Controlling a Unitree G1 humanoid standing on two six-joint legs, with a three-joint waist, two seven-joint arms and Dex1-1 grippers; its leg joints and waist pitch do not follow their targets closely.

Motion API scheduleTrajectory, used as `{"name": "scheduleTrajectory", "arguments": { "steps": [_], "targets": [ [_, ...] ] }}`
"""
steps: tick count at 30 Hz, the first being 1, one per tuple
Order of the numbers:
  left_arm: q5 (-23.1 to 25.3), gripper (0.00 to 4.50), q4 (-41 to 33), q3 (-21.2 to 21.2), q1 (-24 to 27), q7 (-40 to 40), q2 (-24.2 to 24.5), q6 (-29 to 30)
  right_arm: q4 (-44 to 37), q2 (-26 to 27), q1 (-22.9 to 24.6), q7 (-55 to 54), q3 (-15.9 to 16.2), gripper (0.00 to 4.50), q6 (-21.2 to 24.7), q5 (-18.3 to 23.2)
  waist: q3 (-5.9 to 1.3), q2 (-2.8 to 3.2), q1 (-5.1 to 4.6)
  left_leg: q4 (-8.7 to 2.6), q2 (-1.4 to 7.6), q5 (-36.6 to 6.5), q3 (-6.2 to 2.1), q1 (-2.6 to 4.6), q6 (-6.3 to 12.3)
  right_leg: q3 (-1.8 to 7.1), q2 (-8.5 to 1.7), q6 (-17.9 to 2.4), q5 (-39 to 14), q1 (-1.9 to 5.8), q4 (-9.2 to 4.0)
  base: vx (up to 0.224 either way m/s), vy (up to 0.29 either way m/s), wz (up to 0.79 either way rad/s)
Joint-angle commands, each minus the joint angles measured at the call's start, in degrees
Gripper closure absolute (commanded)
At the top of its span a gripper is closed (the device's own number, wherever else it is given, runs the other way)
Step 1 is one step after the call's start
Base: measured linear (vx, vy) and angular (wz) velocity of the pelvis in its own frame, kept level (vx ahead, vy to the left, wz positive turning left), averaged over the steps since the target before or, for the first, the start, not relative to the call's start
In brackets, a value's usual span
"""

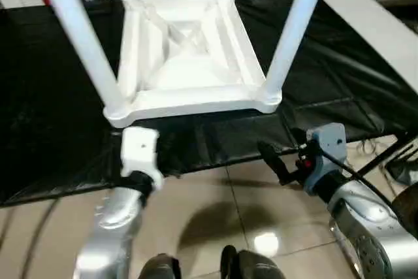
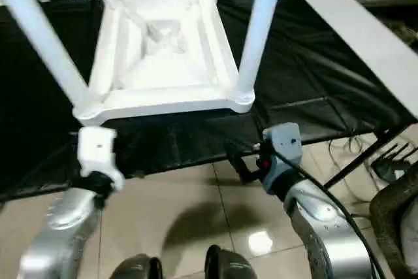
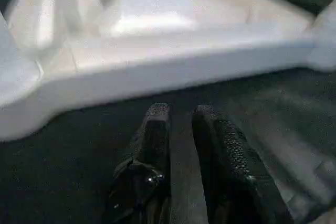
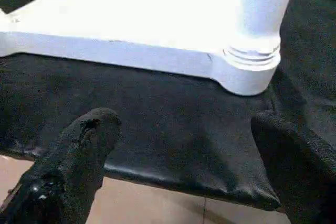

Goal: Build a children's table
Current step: Rotate leg to tighten

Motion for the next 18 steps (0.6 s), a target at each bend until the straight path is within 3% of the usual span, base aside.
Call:
{"name": "scheduleTrajectory", "arguments": {
  "steps": [1,2,3,4,5,6,7,8,9,10,11,12,13,14,15,16,17,18],
  "targets": [
    [-0.60,3.61,-0.88,-1.27,0.58,-0.40,-1.02,-0.50,-0.23,0.53,0.80,-0.48,-0.63,0.00,-0.80,0.42,-1.85,-0.63,-1.11,-4.68,4.56,-37.77,-2.55,4.04,-0.38,3.50,-6.43,5.21,-46.83,-1.77,-9.43,0.000,0.000,0.00],
    [-0.60,3.61,-0.88,-1.27,0.58,-0.40,-1.02,-0.50,-0.23,0.53,0.80,-0.48,-0.63,0.00,-0.80,0.42,-1.17,-1.11,-3.21,5.35,-1.85,-23.26,0.50,9.87,0.68,-2.30,-5.29,11.08,-67.55,-6.73,-18.53,0.000,0.000,0.00],
    [-0.92,3.61,-1.23,-1.50,0.91,0.06,-1.32,-0.34,-0.41,1.24,1.06,-0.68,-0.99,0.00,-0.93,0.99,-2.08,0.34,-5.55,3.18,1.34,-24.27,-0.13,8.78,2.74,-11.07,-2.76,18.21,-57.40,-1.84,-20.59,0.000,0.000,0.00],
    [-1.11,3.61,-1.48,-1.85,1.21,0.00,-1.19,-0.36,-0.48,1.33,1.38,-0.67,-0.95,0.00,-1.10,1.15,-1.65,2.96,-4.14,-4.56,7.26,-39.22,-2.85,-0.17,2.44,-9.23,-3.68,15.51,-34.06,7.01,-0.85,0.076,0.051,-0.36],
    [-1.25,3.61,-1.83,-2.34,1.61,-0.13,-0.85,-0.30,-0.54,1.25,1.85,-0.60,-0.68,0.00,-1.52,1.19,-3.32,2.59,-1.52,-10.76,7.53,-49.17,-4.69,-4.06,-2.48,-2.20,-2.49,6.54,-16.14,9.13,7.44,0.138,0.083,-0.37],
    [-1.23,3.61,-2.05,-2.65,1.88,-0.26,-0.53,-0.28,-0.56,1.12,2.18,-0.52,-0.40,0.00,-1.90,1.09,-2.66,3.15,-1.29,-10.88,7.49,-48.21,-4.79,-2.44,-0.78,0.04,-1.97,4.74,-18.79,7.21,9.75,0.138,0.083,-0.37],
    [-1.24,3.61,-2.19,-2.84,2.05,-0.35,-0.28,-0.27,-0.53,1.03,2.41,-0.47,-0.19,0.00,-2.27,0.99,-2.68,0.58,-3.34,-6.01,6.36,-45.41,-5.34,0.56,2.42,5.62,-5.45,4.79,-34.35,5.53,6.18,0.126,-0.030,-0.19],
    [-1.27,3.61,-2.04,-2.91,2.14,-0.52,-0.08,-0.51,-0.31,0.70,2.64,0.04,0.29,0.00,-3.00,0.77,-0.79,0.58,-3.37,3.00,1.50,-31.84,-3.31,-1.64,0.14,6.87,-12.83,3.67,-66.57,5.33,-7.40,0.119,-0.085,-0.22],
    [-1.24,3.61,-1.95,-2.96,2.21,-0.66,0.04,-0.69,-0.20,0.55,2.84,0.33,0.59,0.00,-3.61,0.53,-3.90,-0.64,-1.69,8.07,0.88,-9.33,-3.99,-6.48,3.41,11.96,-15.07,1.68,-65.48,11.48,-8.84,0.119,-0.085,-0.22],
    [-1.18,3.61,-1.88,-3.04,2.25,-0.97,0.13,-0.97,-0.10,0.56,3.01,0.58,0.76,0.00,-4.17,0.40,-3.27,-1.60,-1.26,7.70,0.51,-6.12,-4.25,-7.67,4.78,11.97,-13.86,0.05,-59.87,11.89,-8.67,0.111,-0.034,-0.12],
    [-1.14,3.61,-1.89,-3.08,2.21,-1.08,0.12,-1.00,-0.07,0.63,3.07,0.69,0.77,0.00,-4.36,0.44,-3.58,-1.30,-0.76,5.86,0.13,-1.02,-4.28,-8.43,5.94,10.67,-10.62,-3.82,-47.02,12.71,-7.78,0.151,-0.016,0.12],
    [-1.11,3.61,-1.90,-3.09,2.19,-1.13,0.11,-1.01,-0.05,0.67,3.10,0.74,0.76,0.00,-4.43,0.47,-3.48,-0.88,-0.78,4.27,0.21,1.44,-4.00,-8.02,6.70,9.37,-9.27,-5.52,-41.28,12.51,-7.66,0.151,-0.016,0.12],
    [-1.24,3.61,-1.96,-3.22,2.06,-1.07,0.23,-0.99,-0.05,0.83,3.15,0.83,0.66,0.00,-4.57,0.58,-4.16,0.81,-1.10,0.72,0.67,7.19,-3.45,-6.60,8.10,6.01,-5.80,-6.44,-29.88,12.56,-7.12,0.208,-0.006,0.16],
    [-1.25,3.61,-1.96,-3.23,2.06,-1.06,0.24,-0.99,-0.04,0.82,3.15,0.86,0.67,0.00,-4.61,0.57,-4.17,2.78,-2.79,-3.20,2.76,7.41,-6.39,-2.65,10.89,2.43,-1.50,-2.59,-20.44,10.63,-4.64,0.290,0.024,0.06],
    [-1.49,3.61,-2.05,-3.59,2.02,-0.81,0.74,-0.95,0.09,0.36,3.21,1.64,0.89,0.00,-5.58,0.53,-6.66,4.04,-5.54,-4.05,7.58,11.09,-14.12,8.61,25.07,1.98,0.86,3.19,-16.83,1.79,4.65,0.290,0.024,0.06],
    [-1.50,3.61,-2.06,-3.62,2.02,-0.80,0.78,-0.96,0.11,0.33,3.21,1.69,0.91,0.00,-5.64,0.54,-7.99,3.59,-5.82,-2.76,9.42,15.97,-16.08,11.14,30.29,3.10,-0.03,6.02,-17.07,-0.89,7.18,0.312,0.008,0.03],
    [-1.53,3.61,-2.07,-3.72,2.04,-0.82,0.92,-1.06,0.22,0.13,3.18,1.76,1.03,0.00,-5.92,0.64,-8.20,3.48,-6.02,-1.65,9.84,30.16,-15.88,10.36,32.87,4.40,-1.72,9.91,-13.36,-4.07,9.58,0.199,-0.018,0.06],
    [-1.37,3.61,-1.98,-3.82,2.02,-0.84,1.03,-1.16,0.23,-0.06,3.17,2.03,1.23,0.00,-6.30,0.69,-8.14,3.15,-5.86,-1.52,9.63,35.22,-15.00,9.66,32.05,5.04,-2.33,11.62,-10.75,-5.13,10.17,0.199,-0.018,0.06]
  ]
}}
